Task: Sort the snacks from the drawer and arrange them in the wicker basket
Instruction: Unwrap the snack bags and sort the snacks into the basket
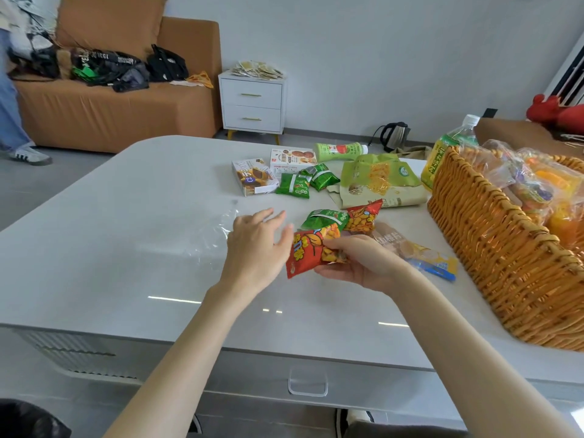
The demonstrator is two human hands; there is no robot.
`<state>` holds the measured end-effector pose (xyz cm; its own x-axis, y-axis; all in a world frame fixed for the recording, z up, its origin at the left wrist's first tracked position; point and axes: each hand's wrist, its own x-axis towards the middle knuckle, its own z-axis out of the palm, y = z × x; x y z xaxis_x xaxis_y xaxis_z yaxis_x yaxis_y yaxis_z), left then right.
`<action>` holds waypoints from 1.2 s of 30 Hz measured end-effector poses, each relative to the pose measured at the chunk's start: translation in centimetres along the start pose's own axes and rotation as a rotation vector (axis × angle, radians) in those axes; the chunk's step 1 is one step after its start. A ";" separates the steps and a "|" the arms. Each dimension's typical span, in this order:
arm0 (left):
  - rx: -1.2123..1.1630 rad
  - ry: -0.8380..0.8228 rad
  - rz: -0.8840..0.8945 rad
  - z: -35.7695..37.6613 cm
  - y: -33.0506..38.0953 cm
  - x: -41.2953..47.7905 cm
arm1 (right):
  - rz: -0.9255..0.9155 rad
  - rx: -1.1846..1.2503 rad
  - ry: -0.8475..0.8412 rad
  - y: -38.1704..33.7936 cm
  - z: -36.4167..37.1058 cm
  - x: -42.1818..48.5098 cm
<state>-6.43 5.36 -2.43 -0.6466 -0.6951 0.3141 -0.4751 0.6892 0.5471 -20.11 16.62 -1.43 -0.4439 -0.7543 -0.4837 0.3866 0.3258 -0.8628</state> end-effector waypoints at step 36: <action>-0.836 -0.438 -0.479 1.1 -3.3 0.7 | -0.322 0.165 -0.092 2.6 0.1 1.7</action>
<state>-6.01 2.85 -4.90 -0.7383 -0.6081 -0.2918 -0.2831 -0.1132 0.9524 -19.79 16.19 -4.48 -0.4922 -0.8537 -0.1700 0.3675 -0.0267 -0.9297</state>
